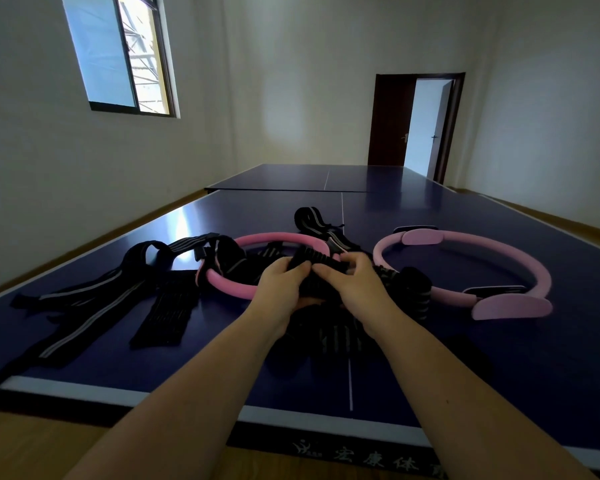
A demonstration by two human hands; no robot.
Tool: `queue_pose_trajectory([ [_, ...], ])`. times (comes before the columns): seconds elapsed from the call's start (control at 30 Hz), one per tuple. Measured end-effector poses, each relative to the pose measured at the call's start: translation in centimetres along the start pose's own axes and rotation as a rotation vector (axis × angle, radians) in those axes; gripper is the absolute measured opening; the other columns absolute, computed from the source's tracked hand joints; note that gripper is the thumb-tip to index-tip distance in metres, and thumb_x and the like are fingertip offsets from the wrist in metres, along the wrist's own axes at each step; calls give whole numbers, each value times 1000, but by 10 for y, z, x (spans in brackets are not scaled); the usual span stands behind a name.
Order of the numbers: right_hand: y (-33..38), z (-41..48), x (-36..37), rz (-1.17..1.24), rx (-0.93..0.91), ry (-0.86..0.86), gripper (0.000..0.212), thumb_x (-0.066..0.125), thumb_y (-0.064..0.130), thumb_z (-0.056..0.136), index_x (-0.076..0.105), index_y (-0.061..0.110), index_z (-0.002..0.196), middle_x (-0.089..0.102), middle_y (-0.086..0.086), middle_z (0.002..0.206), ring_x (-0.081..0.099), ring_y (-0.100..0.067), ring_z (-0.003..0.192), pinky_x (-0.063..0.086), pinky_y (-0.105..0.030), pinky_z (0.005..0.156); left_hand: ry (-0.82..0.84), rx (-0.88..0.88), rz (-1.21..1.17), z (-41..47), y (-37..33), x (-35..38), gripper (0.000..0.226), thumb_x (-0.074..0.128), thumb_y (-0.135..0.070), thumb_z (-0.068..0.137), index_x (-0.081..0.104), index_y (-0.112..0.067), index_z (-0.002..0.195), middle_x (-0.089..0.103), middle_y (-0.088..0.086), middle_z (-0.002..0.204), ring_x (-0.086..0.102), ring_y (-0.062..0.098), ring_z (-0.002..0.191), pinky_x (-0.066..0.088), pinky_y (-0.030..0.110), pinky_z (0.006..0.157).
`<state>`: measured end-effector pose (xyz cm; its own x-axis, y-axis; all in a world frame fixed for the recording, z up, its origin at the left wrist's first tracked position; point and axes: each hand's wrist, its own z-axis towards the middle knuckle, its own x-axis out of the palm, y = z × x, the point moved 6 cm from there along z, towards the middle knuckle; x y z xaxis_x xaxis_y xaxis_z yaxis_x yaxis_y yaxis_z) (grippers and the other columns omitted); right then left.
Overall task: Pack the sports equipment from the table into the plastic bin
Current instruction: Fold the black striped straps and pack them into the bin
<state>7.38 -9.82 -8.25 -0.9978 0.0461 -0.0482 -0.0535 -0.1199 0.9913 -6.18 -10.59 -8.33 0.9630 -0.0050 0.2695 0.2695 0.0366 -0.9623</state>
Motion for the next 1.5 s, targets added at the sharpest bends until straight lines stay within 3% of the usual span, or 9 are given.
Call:
queue_pose_trajectory([
  [0.13, 2, -10, 9, 45, 24, 134, 24, 69, 29, 91, 66, 14, 110, 73, -10, 104, 73, -20, 83, 55, -23, 59, -51, 33, 86, 2, -3, -4, 17, 53, -12, 101, 64, -2, 108, 73, 20, 99, 74, 33, 82, 62, 50, 71],
  [0.37, 4, -2, 9, 249, 2, 40, 37, 73, 17, 88, 55, 15, 120, 67, -11, 114, 72, -26, 98, 60, -41, 84, -109, 150, 139, 1, -21, -21, 14, 59, -18, 99, 58, -5, 102, 68, 9, 93, 71, 8, 73, 57, 23, 57],
  [0.67, 7, 7, 82, -199, -106, 131, 19, 71, 13, 89, 69, 9, 108, 71, -2, 91, 67, -13, 78, 57, -23, 70, -226, 85, 608, 0, -28, -113, 8, 69, -13, 85, 69, -14, 92, 71, 14, 99, 69, 26, 90, 59, 41, 84],
  [0.9, -17, 5, 153, -945, -301, 220, 27, 60, 11, 88, 76, 26, 103, 70, -4, 109, 59, -24, 107, 49, -36, 94, -169, 17, 1148, -13, 11, -161, 14, 67, -23, 91, 70, -9, 89, 67, 4, 84, 63, 19, 79, 48, 28, 65],
  [1.0, -22, 1, 174, -987, -419, 189, 29, 58, 16, 89, 75, 35, 103, 64, -4, 111, 55, -26, 101, 48, -36, 88, -172, 59, 1310, -11, 20, -172, 35, 61, -30, 95, 67, -3, 73, 57, 7, 70, 60, 25, 77, 36, 33, 63],
  [1.1, -20, 2, 188, -896, -418, 209, 32, 52, 15, 92, 74, 34, 105, 59, -5, 111, 58, -27, 95, 48, -34, 85, -352, 191, 1471, -9, 3, -194, 22, 59, -30, 93, 72, -13, 98, 58, 7, 101, 54, 28, 106, 41, 34, 79],
  [1.2, -15, 2, 195, -824, -408, 230, 35, 50, 8, 92, 75, 29, 104, 60, -7, 111, 60, -25, 94, 52, -39, 87, -332, 20, 1622, -1, 5, -220, 30, 60, -34, 91, 64, -18, 117, 57, 7, 121, 49, 30, 117, 43, 41, 94],
  [1.33, -25, 1, 202, -817, -379, 269, 35, 51, 4, 91, 75, 25, 105, 67, 1, 112, 61, -19, 101, 51, -36, 91, -194, -229, 1604, 5, 9, -228, 26, 55, -26, 95, 65, -5, 107, 64, 14, 112, 62, 32, 103, 48, 37, 79],
  [1.5, -36, -2, 214, -713, -306, 415, 56, 50, -3, 84, 59, 23, 132, 62, 1, 126, 58, -16, 116, 47, -30, 100, -261, 308, 1548, -12, -26, -220, 13, 51, -16, 90, 60, -10, 98, 62, 7, 96, 60, 29, 88, 42, 35, 69],
])
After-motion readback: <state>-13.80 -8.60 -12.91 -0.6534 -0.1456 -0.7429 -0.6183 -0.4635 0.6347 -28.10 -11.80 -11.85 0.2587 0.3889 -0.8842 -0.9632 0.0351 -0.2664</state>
